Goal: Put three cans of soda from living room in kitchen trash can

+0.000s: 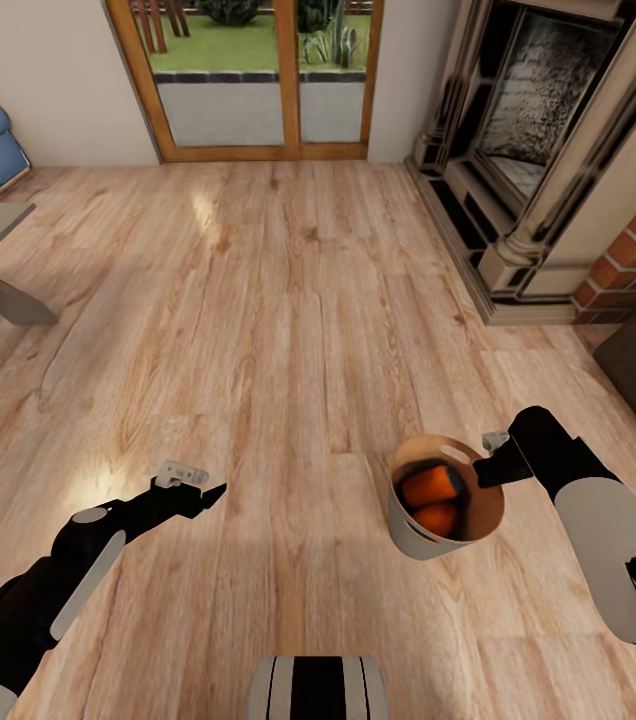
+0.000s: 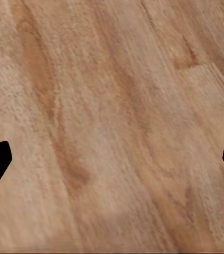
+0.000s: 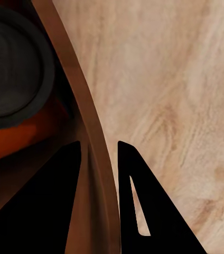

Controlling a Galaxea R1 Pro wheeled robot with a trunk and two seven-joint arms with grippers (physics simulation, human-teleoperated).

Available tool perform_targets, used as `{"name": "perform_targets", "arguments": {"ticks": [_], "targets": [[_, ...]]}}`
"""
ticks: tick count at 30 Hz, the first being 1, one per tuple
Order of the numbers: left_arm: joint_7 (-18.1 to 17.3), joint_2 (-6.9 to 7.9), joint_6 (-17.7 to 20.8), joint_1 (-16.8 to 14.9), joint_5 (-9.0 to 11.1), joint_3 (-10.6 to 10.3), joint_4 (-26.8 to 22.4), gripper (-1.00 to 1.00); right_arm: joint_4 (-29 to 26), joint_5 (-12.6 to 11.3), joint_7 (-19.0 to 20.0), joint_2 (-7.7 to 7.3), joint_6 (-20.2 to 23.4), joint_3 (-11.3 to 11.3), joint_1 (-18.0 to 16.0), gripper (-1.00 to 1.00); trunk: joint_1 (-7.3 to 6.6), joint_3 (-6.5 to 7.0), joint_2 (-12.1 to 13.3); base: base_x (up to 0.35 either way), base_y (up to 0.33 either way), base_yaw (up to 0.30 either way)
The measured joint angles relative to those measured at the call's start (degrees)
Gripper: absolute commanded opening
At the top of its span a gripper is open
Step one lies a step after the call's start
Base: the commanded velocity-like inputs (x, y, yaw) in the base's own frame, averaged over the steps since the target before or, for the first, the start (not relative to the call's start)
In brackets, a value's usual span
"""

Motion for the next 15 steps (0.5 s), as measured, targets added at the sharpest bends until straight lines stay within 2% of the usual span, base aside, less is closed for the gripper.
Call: {"name": "perform_targets", "arguments": {"ticks": [4, 15], "targets": [[0.0, -0.02, 0.0, 0.0, 0.0, 0.0, 0.0, 1.00, 0.0, 0.2, 0.0, -0.06, 0.0, 0.0, 0.0, -1.00, 0.10, -0.89, -0.1, 0.000, 0.000, 0.000], [0.0, -0.03, 0.0, 0.0, 0.0, 0.0, 0.1, 1.00, 0.0, 0.2, 0.0, -0.08, -0.2, 0.0, 0.0, -1.00, 0.10, -0.89, -0.1, 0.000, 0.000, 0.000]]}}
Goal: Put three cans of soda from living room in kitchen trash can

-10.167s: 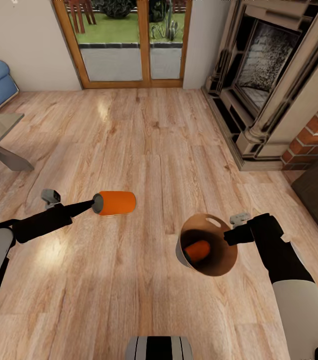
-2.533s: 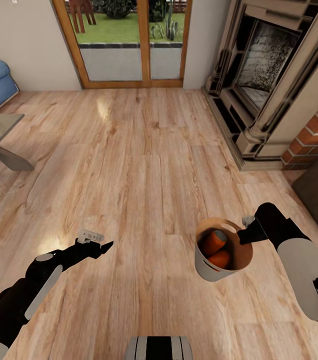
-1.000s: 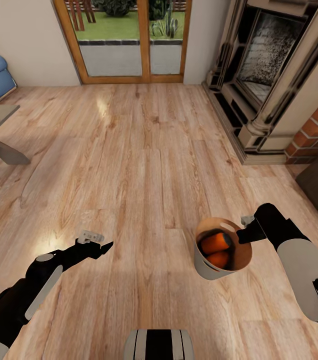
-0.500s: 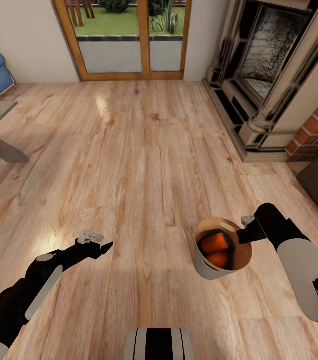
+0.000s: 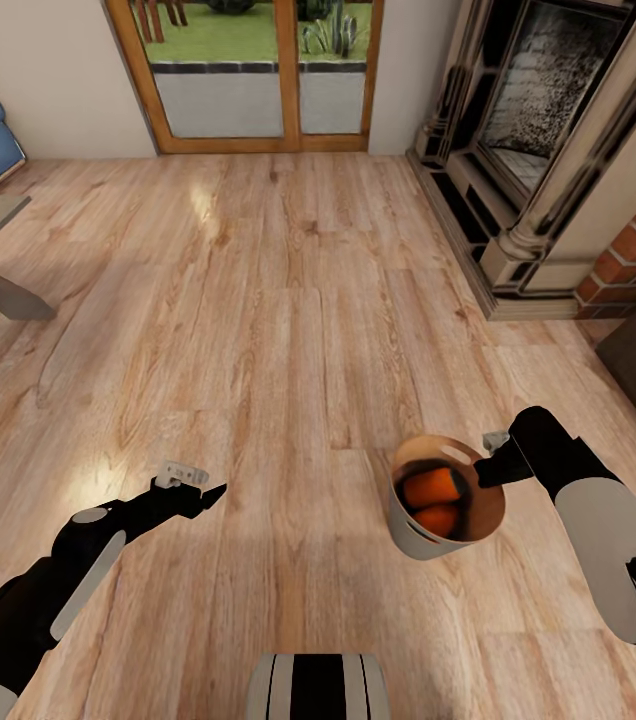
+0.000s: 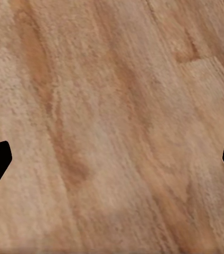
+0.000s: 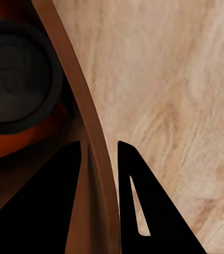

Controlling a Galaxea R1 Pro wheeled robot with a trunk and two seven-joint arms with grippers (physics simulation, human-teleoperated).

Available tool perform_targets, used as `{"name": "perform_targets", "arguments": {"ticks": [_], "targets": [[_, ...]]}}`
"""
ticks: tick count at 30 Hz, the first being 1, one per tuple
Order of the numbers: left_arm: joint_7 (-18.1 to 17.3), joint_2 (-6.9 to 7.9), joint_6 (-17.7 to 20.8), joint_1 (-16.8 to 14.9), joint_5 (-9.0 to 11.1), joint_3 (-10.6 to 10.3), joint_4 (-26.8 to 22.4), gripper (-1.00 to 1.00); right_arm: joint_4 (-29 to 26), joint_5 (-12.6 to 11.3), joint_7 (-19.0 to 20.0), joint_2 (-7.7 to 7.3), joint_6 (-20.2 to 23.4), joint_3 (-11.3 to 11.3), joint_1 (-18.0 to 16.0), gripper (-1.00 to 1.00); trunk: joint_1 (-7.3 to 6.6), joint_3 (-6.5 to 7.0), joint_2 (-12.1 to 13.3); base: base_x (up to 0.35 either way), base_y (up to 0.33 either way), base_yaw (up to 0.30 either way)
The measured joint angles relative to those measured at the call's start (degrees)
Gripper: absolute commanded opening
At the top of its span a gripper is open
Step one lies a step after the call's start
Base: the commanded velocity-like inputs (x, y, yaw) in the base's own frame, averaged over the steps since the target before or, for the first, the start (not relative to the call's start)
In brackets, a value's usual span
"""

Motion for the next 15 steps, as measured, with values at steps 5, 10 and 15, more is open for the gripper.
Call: {"name": "perform_targets", "arguments": {"ticks": [5, 10, 15], "targets": [[0.0, 0.00, 0.0, 0.0, 0.0, 0.0, 0.0, 1.00, 0.0, -0.3, 0.0, 0.00, -0.9, 0.0, 0.0, -1.00, 0.00, 0.00, 0.0, 0.000, 0.000, 0.000], [0.0, -0.01, 0.0, 0.0, -0.1, 0.0, 0.0, 1.00, -0.6, -0.9, 0.2, -0.13, -0.4, 0.2, -0.1, -1.00, 0.04, -0.63, -0.1, 0.000, 0.000, 0.000], [0.0, -0.01, 0.0, 0.0, 0.0, 0.0, 0.0, 1.00, -0.7, -2.1, 0.3, -0.63, 0.0, 0.2, 0.0, -1.00, 0.06, -0.86, -0.1, 0.000, 0.000, 0.000]]}}
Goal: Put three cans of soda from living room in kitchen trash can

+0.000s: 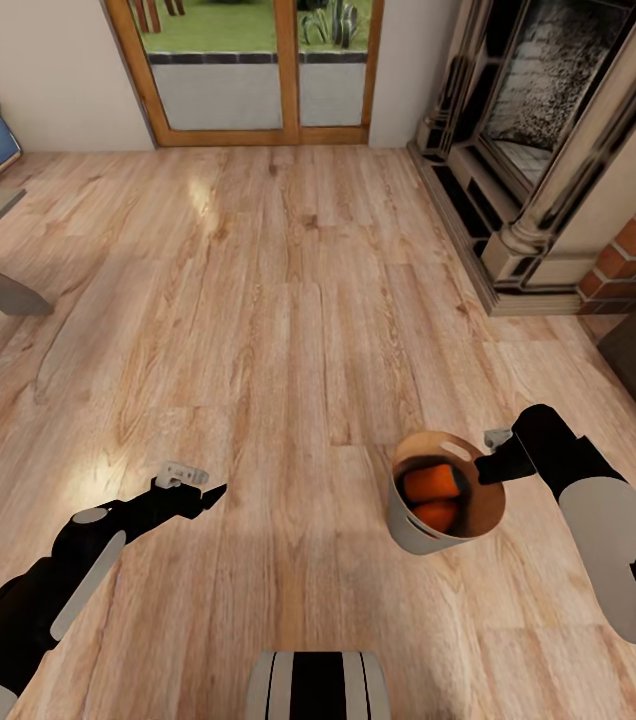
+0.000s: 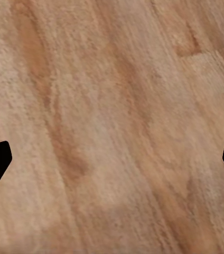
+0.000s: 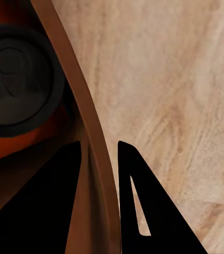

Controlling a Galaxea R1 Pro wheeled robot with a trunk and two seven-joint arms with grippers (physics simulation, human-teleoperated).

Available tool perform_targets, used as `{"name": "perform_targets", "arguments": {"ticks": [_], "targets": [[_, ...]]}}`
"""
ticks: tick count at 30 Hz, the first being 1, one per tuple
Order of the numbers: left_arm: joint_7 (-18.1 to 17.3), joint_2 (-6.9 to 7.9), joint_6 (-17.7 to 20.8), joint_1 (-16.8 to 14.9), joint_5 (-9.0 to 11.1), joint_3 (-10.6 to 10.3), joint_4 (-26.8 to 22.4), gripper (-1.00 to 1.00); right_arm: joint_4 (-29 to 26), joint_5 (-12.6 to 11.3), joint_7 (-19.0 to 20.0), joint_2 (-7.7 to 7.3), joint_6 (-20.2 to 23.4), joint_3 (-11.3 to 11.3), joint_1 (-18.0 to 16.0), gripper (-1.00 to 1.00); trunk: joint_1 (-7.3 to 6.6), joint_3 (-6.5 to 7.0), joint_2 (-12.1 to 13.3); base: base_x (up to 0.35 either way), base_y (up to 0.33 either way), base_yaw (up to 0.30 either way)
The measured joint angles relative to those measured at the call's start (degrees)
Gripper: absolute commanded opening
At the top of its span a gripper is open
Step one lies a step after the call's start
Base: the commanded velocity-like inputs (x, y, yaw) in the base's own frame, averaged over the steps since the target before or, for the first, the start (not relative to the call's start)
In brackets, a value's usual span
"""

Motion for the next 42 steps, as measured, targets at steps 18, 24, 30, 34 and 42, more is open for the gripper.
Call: {"name": "perform_targets", "arguments": {"ticks": [18, 24, 30, 34, 42], "targets": [[0.0, -0.01, 0.0, 0.0, 0.0, 0.0, 0.0, 1.00, 0.8, 0.8, 0.1, 0.69, -1.0, -0.3, 0.1, 1.00, 0.04, -0.02, 0.0, 0.000, 0.000, 0.000], [0.0, -0.02, 0.0, 0.0, 0.0, 0.0, 0.0, 1.00, 0.8, 0.9, 0.1, 0.67, -1.0, -0.3, 0.1, 1.00, 0.04, -0.02, 0.0, 0.000, 0.000, 0.000], [0.0, -0.02, 0.0, 0.0, 0.0, 0.0, 0.0, 1.00, 0.8, 0.9, 0.1, 0.70, -1.0, -0.3, 0.1, 1.00, 0.04, -0.02, 0.0, 0.000, 0.000, 0.000], [0.0, -0.01, 0.0, 0.0, 0.0, 0.0, 0.1, 1.00, 0.8, 0.9, 0.1, 0.66, -1.0, -0.3, 0.1, 1.00, 0.04, -0.02, 0.0, 0.000, 0.000, 0.000], [0.0, -0.01, 0.0, 0.0, 0.0, 0.0, 0.1, 1.00, 0.8, 0.9, 0.1, 0.64, -1.0, -0.3, 0.1, 1.00, 0.04, -0.02, 0.0, 0.000, 0.000, 0.000]]}}
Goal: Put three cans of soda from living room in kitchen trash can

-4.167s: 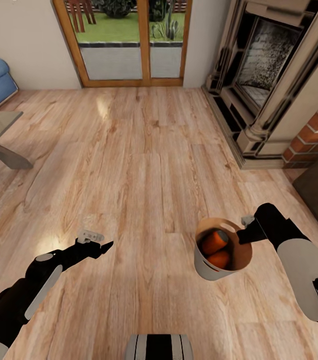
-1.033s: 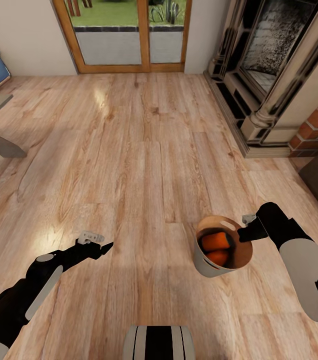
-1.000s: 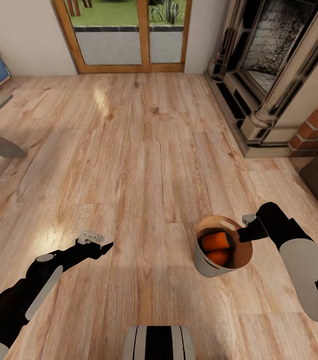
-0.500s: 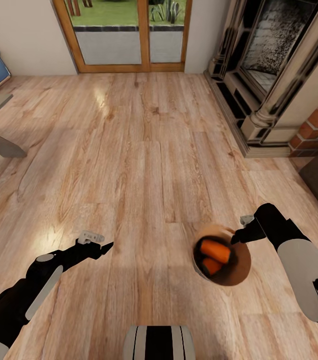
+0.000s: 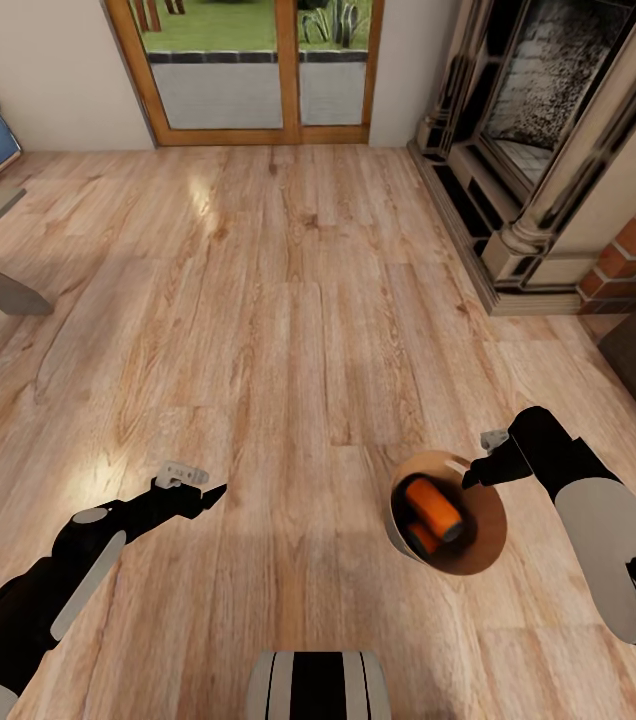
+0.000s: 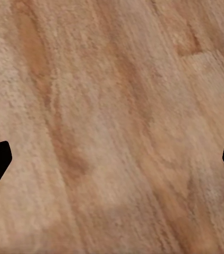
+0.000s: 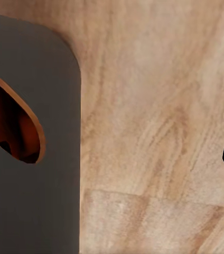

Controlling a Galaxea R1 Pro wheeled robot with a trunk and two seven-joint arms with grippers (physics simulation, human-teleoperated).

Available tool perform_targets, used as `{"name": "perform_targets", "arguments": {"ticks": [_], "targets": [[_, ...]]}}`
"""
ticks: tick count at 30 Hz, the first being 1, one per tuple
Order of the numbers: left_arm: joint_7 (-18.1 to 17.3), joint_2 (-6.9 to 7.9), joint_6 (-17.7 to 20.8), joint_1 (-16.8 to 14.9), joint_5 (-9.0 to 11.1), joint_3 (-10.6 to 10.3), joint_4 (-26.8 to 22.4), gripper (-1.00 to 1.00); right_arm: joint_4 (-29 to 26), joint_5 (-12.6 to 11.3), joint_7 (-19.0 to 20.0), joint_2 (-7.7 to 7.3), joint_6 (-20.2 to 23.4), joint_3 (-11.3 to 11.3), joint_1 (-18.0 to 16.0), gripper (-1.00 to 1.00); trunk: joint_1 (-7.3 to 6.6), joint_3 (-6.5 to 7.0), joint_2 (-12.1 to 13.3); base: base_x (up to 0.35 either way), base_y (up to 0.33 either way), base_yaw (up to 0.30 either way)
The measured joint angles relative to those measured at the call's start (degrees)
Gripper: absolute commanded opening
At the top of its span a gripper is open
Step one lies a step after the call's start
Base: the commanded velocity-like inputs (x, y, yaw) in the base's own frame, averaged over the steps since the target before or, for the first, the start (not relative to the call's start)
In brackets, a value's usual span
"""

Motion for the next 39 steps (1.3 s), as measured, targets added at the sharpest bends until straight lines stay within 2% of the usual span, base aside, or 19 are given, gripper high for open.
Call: {"name": "perform_targets", "arguments": {"ticks": [7, 18, 27, 39], "targets": [[0.0, -0.02, 0.0, 0.0, 0.0, 0.0, 0.0, 1.00, 0.0, 0.0, 0.0, 0.00, 0.0, 0.0, 0.0, 1.00, 0.00, 0.00, 0.0, 0.000, 0.000, 0.000], [0.2, -0.03, 0.4, -0.1, -0.1, 0.0, 0.0, 1.00, 0.0, 0.1, 0.0, -0.02, 0.0, 0.0, 0.0, 1.00, -0.29, 2.43, 0.1, 0.000, 0.000, 0.000], [0.3, -0.03, 0.9, -0.1, -0.1, 0.1, 0.2, 1.00, 0.0, 0.1, 0.0, 0.06, 0.0, 0.0, 0.1, 1.00, -2.25, 4.05, 3.7, 0.000, 0.000, 0.000], [0.3, -0.03, 1.0, -0.1, -0.1, 0.1, 4.3, 1.00, -0.2, 0.2, -0.3, 0.18, 0.0, 0.0, 0.2, 1.00, -4.89, 6.20, 8.5, 0.000, 0.000, 0.000]]}}
